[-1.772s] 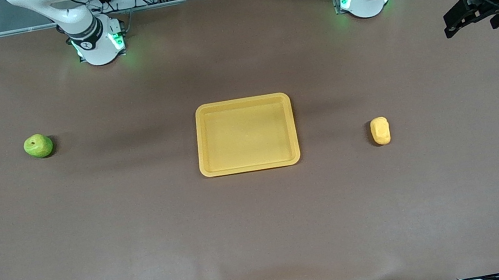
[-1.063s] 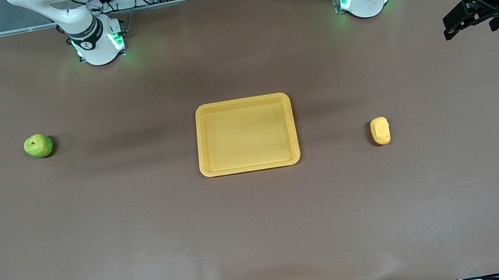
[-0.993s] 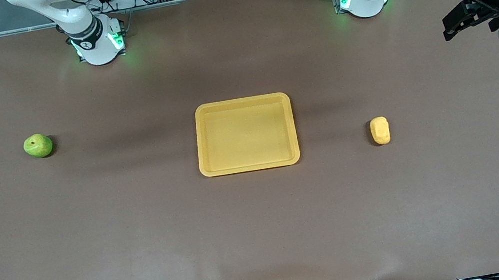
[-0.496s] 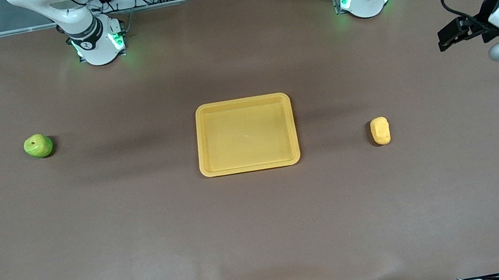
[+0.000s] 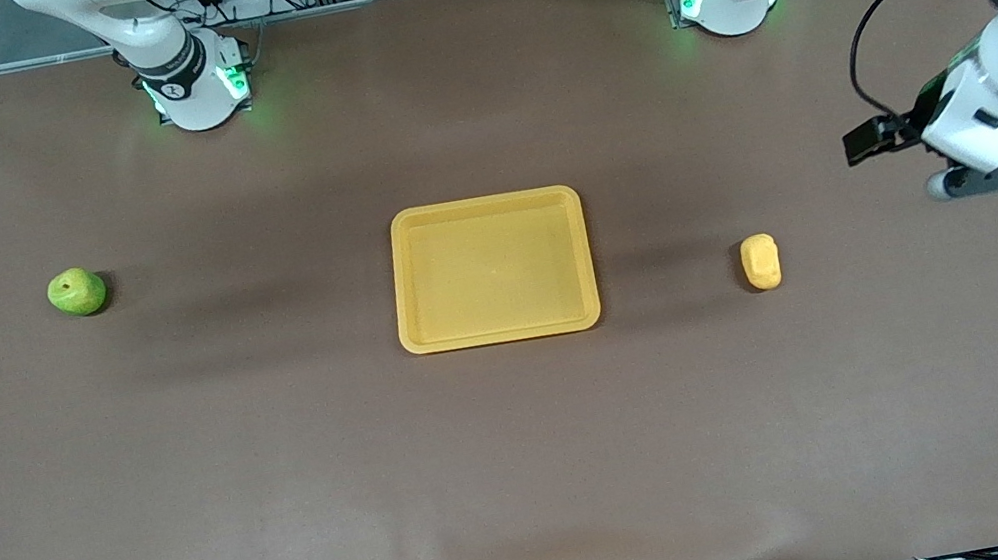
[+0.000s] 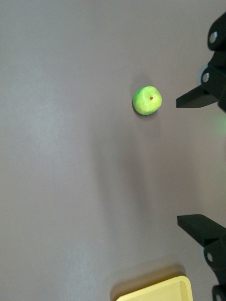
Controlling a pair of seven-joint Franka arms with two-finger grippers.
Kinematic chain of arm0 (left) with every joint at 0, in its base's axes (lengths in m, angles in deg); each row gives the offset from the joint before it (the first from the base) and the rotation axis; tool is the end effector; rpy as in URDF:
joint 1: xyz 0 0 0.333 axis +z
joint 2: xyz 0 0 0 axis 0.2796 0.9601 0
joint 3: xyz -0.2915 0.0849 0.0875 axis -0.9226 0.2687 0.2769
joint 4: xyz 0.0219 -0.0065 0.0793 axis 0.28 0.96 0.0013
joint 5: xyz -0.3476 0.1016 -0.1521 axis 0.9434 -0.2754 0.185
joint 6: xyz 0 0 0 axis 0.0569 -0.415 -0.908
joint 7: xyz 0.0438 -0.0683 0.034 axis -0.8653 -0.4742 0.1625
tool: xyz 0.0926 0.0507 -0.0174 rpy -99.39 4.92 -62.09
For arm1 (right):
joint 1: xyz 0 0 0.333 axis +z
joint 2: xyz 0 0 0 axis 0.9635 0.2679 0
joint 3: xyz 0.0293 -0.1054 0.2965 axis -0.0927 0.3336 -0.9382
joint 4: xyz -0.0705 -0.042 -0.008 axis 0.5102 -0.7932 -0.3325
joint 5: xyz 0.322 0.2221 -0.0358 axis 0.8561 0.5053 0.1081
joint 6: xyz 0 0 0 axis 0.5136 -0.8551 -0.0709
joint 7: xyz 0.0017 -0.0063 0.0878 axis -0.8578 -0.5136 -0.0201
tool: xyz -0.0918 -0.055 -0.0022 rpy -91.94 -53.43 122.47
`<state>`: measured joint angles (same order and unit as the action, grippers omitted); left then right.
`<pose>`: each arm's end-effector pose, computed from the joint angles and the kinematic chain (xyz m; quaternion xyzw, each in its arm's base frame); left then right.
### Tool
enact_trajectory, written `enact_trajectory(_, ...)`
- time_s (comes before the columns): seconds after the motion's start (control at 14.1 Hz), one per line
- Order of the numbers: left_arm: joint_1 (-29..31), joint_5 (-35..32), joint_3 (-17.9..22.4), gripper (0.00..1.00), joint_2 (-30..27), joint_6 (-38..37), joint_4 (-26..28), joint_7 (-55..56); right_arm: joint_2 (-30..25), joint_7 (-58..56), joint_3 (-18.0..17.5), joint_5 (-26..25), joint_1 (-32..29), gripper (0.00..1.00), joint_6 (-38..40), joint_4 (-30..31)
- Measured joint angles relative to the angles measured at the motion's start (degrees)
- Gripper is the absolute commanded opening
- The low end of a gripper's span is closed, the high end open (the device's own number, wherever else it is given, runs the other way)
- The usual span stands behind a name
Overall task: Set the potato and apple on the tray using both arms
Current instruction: 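Lower the left gripper to the potato while the right gripper reaches the apple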
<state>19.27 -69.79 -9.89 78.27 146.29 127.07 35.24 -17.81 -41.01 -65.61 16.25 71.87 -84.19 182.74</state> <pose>0.5685 -0.0626 0.5075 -0.9979 0.0016 0.0619 0.0213 0.5519 -0.1019 0.5717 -0.9942 0.0908 0.0570 0.0095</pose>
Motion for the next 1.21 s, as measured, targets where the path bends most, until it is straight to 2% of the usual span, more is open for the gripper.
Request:
enact_trajectory(0.57, -0.03, 0.00, -0.19, 1.00, 1.04, 18.61, 13.22, 0.00, 5.31, 0.00, 0.04, 0.01, -2.36, 1.00, -0.28, -0.73)
enact_trajectory(1.21, -0.17, 0.00, -0.43, 1.00, 9.49, 30.47, 16.47, 0.00, 13.30, -6.48, 0.11, 0.02, -7.83, 1.00, -3.87, -2.19)
